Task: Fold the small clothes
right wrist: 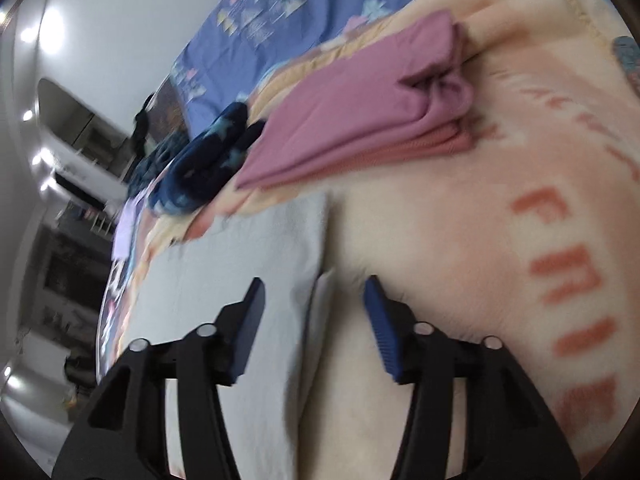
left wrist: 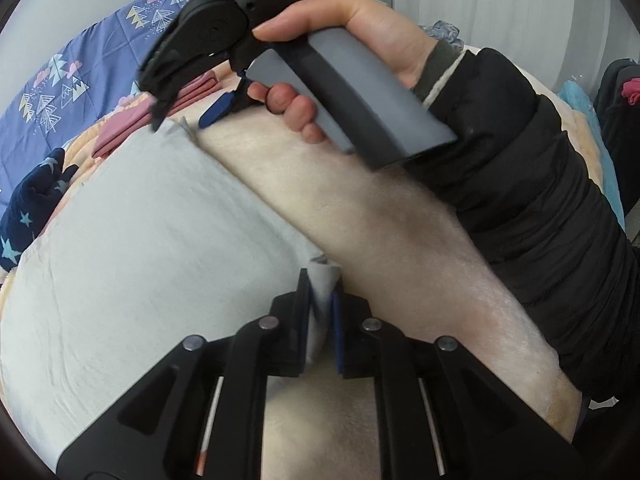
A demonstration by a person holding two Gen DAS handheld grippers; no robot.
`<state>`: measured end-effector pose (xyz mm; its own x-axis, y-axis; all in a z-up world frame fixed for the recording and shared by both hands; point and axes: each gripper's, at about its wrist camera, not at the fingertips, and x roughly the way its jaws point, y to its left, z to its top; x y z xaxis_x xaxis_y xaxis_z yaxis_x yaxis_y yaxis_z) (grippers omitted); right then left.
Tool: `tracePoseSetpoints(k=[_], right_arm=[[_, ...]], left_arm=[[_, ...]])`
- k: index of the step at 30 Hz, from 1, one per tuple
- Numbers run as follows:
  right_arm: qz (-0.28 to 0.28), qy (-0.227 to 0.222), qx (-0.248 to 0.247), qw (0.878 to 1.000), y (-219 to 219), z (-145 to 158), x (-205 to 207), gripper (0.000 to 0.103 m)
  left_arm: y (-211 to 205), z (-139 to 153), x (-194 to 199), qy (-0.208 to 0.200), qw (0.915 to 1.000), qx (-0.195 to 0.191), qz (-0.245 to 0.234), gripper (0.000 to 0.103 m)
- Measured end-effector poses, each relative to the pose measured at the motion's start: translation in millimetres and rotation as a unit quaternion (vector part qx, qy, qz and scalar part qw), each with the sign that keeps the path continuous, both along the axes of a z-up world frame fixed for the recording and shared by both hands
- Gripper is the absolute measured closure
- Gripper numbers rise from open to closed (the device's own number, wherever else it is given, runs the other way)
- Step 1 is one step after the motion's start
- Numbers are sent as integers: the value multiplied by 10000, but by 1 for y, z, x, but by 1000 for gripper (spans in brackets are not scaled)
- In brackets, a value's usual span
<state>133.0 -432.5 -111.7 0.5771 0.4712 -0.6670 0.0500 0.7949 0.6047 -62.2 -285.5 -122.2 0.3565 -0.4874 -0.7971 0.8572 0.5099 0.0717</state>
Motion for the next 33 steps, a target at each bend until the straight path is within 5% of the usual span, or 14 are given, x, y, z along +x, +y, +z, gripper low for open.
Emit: tracePoseSetpoints(k=[2,3,4,8,13,19,22,23,26,28,30,33], right_arm=[[10,-88,-232,9997,11,-2,3,56],[-77,-106,-412,9991,17,-4,5,89],[-14,-139,-465,9988,22,-4,6,98],[-236,-574,-324,9975,21,21,-7,100],[-440,-229,-902,9947,23,-13,14,100],[-1069,-585,-866,9888,-4,2,-4,100],[-837,-864,-844,9891,-1,24,-22,96],[-589,-996,-795,9901,7,34,-32,96],[139,-1287,-744,9888,40,46,-70,96],[400,-1062,-1145,9869,65,35,-93,96],[297,-446,-2120,9758,83,9,-100,95],[48,-583,-2232,9730,84,4,-110,96]], left_arm=[[0,-2,1,32,10000,-12,-24,93],[0,-2,1,42,10000,-18,-37,93],[0,-2,1,58,10000,-31,-50,93],[4,-3,5,198,9996,-180,-74,93],[4,-9,10,318,9992,-221,-97,93],[16,-4,10,743,9953,-583,-194,91],[33,2,11,1094,9900,-835,-301,78],[39,6,11,1064,9903,-861,-243,66],[66,18,12,840,9920,-943,-26,62],[91,25,15,681,9926,-975,244,57],[127,30,22,531,9909,-1016,708,52],[188,37,34,405,9792,-1119,1643,52]])
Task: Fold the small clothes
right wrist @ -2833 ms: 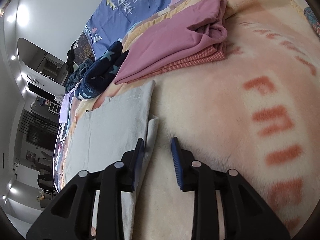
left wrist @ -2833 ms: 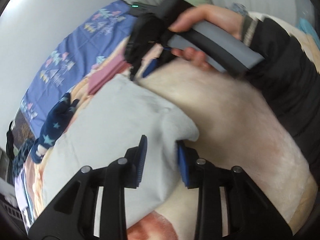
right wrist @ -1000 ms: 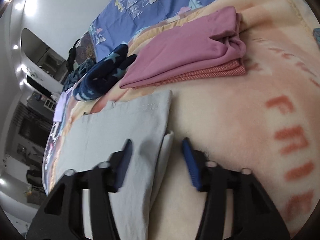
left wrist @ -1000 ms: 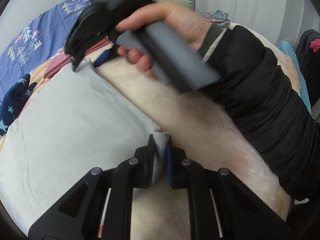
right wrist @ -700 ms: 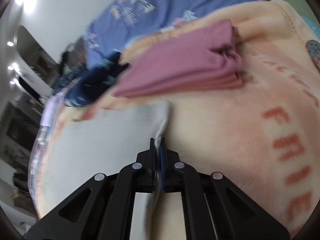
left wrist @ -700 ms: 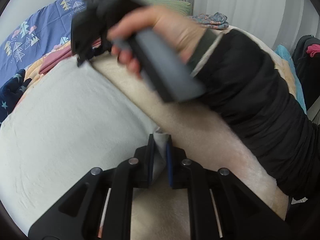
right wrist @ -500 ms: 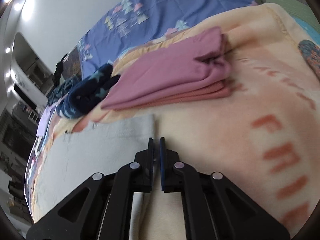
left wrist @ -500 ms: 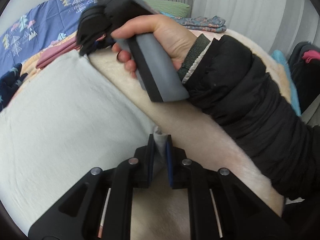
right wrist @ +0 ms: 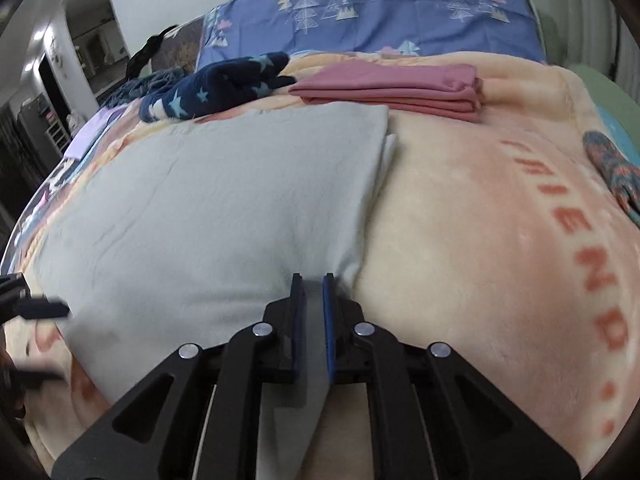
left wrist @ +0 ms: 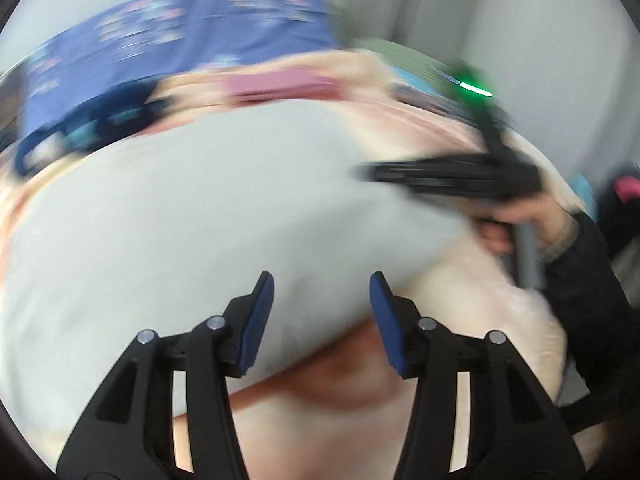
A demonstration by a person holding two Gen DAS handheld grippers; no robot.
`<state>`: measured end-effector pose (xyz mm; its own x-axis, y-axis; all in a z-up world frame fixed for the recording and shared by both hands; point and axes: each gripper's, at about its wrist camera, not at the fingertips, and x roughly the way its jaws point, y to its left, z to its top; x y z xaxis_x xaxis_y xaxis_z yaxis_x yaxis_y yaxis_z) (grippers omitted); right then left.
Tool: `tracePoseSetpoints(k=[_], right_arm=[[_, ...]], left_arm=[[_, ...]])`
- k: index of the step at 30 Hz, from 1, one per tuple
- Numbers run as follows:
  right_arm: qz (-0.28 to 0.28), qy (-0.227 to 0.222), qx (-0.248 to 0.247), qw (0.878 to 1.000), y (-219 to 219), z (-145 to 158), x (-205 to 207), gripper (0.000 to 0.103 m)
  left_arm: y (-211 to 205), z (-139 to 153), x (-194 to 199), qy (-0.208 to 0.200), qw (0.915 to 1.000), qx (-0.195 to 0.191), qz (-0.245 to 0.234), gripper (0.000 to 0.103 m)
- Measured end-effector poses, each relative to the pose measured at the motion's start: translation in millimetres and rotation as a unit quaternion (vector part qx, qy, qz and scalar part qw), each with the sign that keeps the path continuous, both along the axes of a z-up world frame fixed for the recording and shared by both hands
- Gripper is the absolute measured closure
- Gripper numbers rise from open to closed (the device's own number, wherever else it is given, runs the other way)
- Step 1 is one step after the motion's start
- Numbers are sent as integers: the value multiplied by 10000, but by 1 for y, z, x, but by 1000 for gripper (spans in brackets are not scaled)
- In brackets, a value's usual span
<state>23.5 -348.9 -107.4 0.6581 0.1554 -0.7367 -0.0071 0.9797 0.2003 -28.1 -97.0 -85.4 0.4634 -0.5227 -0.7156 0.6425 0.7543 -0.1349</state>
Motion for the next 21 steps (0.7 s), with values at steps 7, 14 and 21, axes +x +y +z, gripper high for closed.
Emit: tracePoseSetpoints(k=[7,14,21], right_arm=[[303,-918,-533,9939,57,75,-47,92],[1890,-1287,-1354,9640,199,79,-70,74],[3227,-1443,-2375,9048,340,39,-83,64]], left_arm=[[180,16,9,-434,9682,-107,2462,46],[261,10,-8,-358,9504,-457,3057,57],[294,-7,-20,-220,9546,-766,2871,69]])
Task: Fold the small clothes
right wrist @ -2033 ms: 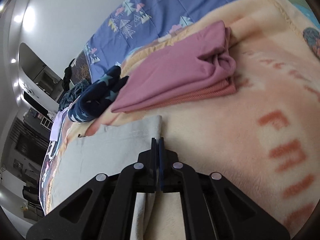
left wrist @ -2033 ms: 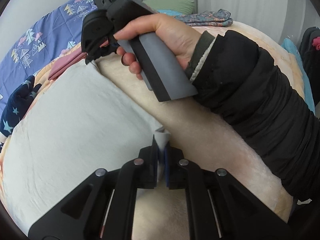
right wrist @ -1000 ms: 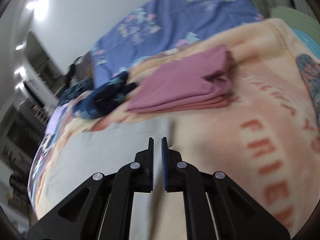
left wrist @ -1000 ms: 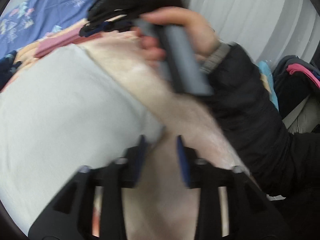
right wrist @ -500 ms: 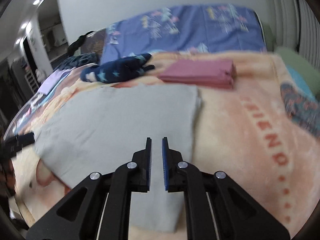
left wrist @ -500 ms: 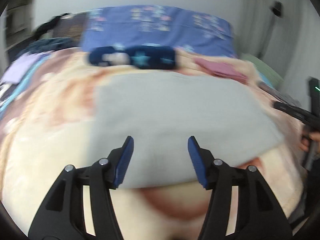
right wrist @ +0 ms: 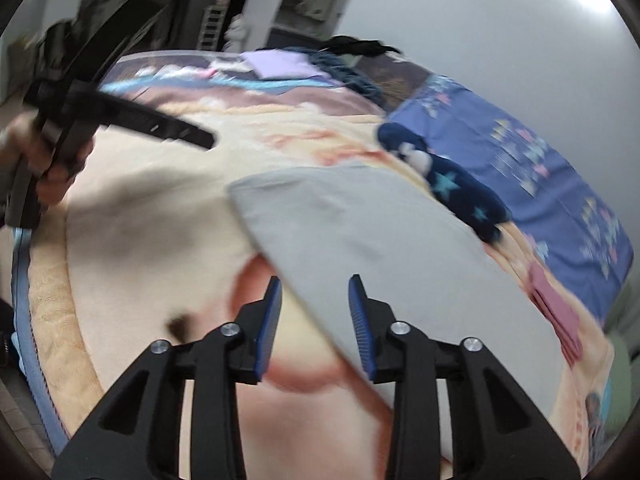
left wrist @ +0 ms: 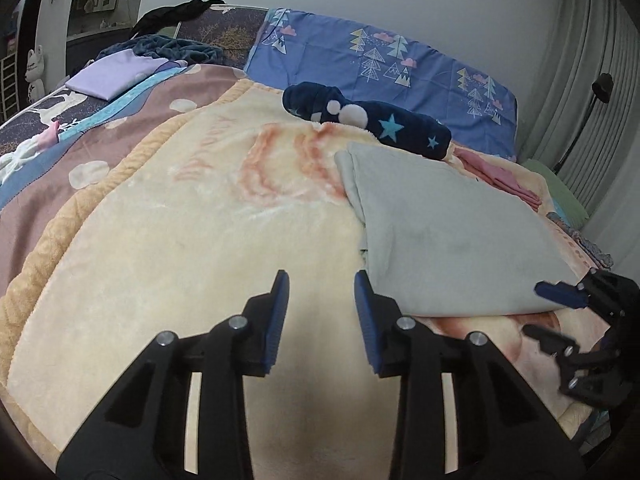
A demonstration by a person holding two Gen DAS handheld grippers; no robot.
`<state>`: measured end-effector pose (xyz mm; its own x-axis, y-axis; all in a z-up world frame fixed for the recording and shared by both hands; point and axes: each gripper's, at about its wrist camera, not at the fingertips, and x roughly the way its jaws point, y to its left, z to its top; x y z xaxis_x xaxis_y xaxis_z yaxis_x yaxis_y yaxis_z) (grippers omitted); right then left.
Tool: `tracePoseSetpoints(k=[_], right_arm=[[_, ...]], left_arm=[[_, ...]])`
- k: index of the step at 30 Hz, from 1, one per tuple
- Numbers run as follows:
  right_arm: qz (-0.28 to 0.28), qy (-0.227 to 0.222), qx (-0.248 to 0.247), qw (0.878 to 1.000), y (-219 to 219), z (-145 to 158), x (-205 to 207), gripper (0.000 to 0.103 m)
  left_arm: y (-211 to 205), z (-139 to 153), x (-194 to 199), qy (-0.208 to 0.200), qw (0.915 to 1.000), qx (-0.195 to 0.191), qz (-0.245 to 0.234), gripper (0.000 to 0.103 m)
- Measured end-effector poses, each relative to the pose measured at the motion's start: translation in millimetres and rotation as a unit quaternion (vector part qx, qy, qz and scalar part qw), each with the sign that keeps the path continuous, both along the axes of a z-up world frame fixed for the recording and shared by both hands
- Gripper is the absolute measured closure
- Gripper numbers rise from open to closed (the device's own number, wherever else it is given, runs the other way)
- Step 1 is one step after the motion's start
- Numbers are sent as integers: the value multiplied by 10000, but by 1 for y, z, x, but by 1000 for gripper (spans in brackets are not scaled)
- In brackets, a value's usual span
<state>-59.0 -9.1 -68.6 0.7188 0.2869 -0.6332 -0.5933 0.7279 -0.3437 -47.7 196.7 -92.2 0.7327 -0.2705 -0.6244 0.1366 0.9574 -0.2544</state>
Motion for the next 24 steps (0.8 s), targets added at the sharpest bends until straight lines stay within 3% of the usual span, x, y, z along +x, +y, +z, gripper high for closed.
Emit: tracePoseSetpoints(k=[5,8,15,23,24], right_arm=[[184,-276,-613,9976,54,-21,15,61],[241,-425,-925,9945,80,-28,25,56],[208,-850,-1572,9837,112,-50,44,55],[-4,-1257,-1796,9757,132,-58,63,56],[35,-1313,-1804,9748,134,-58,64,76]], left_arm=[[22,-4,6,-74,9996,-252,83,68],[32,-5,8,-138,9992,-350,119,61],[54,-19,13,-100,9960,-866,184,56],[72,-38,22,131,9881,-1519,176,56],[73,-39,22,154,9875,-1557,169,56]])
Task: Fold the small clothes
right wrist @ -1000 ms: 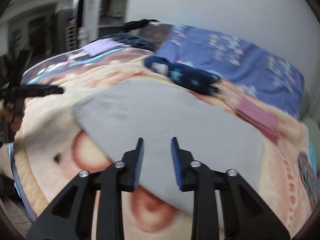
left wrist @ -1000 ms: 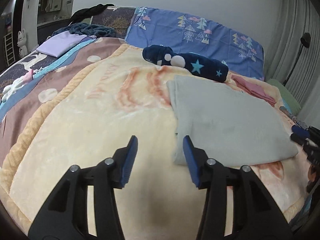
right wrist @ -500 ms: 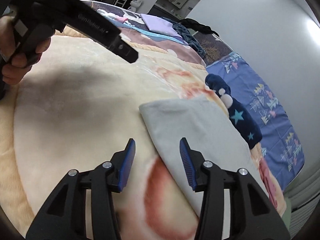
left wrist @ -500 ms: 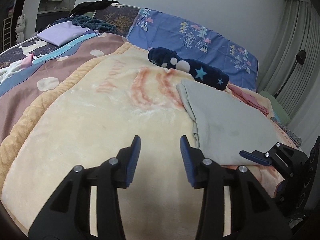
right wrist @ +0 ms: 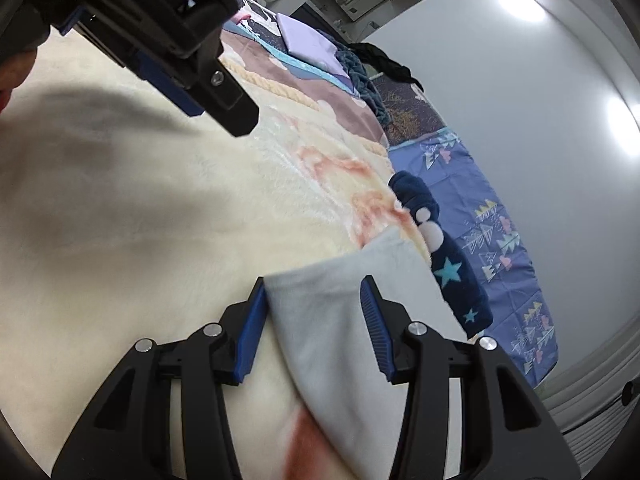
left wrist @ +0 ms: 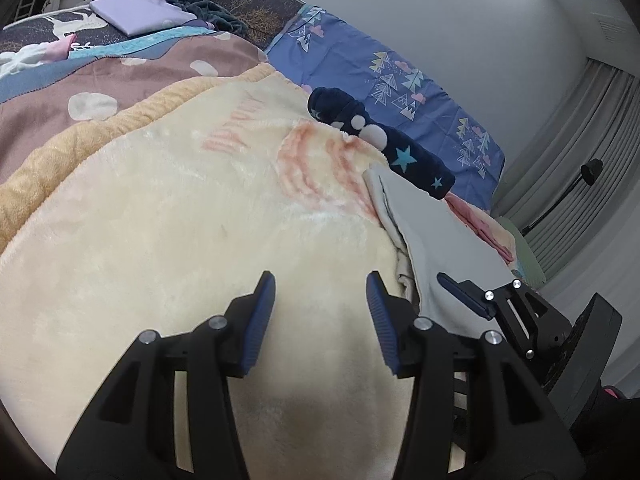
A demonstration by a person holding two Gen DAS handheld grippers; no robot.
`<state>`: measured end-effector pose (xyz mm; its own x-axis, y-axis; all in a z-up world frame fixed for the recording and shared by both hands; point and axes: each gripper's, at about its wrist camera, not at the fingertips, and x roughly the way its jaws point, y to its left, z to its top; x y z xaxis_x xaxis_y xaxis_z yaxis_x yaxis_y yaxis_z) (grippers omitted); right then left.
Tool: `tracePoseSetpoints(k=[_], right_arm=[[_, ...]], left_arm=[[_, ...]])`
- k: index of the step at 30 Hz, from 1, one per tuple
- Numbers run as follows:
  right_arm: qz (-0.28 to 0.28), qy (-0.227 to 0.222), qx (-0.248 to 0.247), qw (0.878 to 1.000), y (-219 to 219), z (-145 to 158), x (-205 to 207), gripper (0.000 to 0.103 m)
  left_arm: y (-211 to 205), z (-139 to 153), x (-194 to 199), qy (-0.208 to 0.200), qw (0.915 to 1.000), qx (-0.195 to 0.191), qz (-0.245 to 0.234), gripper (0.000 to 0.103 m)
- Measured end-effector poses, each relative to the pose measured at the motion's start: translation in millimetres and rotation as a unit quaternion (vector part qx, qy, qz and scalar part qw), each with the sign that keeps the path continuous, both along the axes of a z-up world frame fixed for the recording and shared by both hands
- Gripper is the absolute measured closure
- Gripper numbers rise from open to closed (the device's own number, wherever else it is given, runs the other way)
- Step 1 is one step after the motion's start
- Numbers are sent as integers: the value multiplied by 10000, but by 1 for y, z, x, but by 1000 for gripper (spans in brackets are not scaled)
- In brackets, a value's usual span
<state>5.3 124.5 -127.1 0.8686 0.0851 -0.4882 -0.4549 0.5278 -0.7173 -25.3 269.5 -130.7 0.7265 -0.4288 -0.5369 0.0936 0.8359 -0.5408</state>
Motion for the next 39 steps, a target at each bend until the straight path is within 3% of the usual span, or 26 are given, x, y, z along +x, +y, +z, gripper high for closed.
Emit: tracePoseSetpoints(k=[1,5,9,12,13,16,19,20,23,25,27,29,31,32,34,35,36,38,39], right_arm=[[45,70,-1,10000,1,0,3,102],[24,558,907,9943,-13,34,2,100],[19,823,1331,9877,-28,47,6,100],[-25,832,1411,9865,-28,45,6,100],[-34,836,1417,9864,-26,44,6,100],[-82,836,1441,9860,-23,41,5,100],[-134,859,1523,9845,-23,44,6,100],[-145,856,1547,9841,-23,46,6,100],[-214,819,1724,9814,-25,55,5,100],[-296,827,1942,9770,-28,63,6,100],[-321,1005,2126,9714,-30,64,8,99],[-297,1315,1832,9738,-21,44,10,99],[-238,1491,1468,9776,-15,20,10,99],[-233,1488,1403,9786,-14,14,8,99],[-151,1398,1591,9772,-20,23,1,96],[-82,1387,1748,9748,-25,31,-2,92],[-54,1334,1830,9740,-30,37,-7,72],[-19,982,1758,9795,-37,42,-19,49],[22,869,1629,9828,-39,40,-25,49]], left_arm=[[1,0,1,25,10000,-35,-7,56],[2,10,6,32,9998,-52,-202,51],[-10,46,28,-157,9972,588,-432,41],[-29,60,61,-132,9929,733,-927,34],[-35,58,76,-13,9915,657,-1120,33],[-60,28,137,713,9803,-43,-1843,30],[-83,-12,188,1397,9678,-454,-2042,31],[-89,-21,202,1501,9666,-576,-1996,33],[-100,-14,228,1436,9665,-867,-1945,94],[-99,1,231,1143,9689,-1098,-1901,95],[-98,9,226,757,9764,-870,-1828,96],[-93,-10,229,848,9823,-605,-1554,96],[-81,-41,233,1138,9784,-986,-1414,96],[-75,-42,233,1086,9760,-1226,-1432,96],[-75,-28,229,818,9808,-1041,-1433,95],[-77,-25,227,712,9823,-939,-1456,88],[-79,-28,227,796,9799,-1010,-1528,70],[-83,-30,228,915,9759,-1063,-1674,66],[-84,-28,228,891,9751,-1069,-1729,63]])
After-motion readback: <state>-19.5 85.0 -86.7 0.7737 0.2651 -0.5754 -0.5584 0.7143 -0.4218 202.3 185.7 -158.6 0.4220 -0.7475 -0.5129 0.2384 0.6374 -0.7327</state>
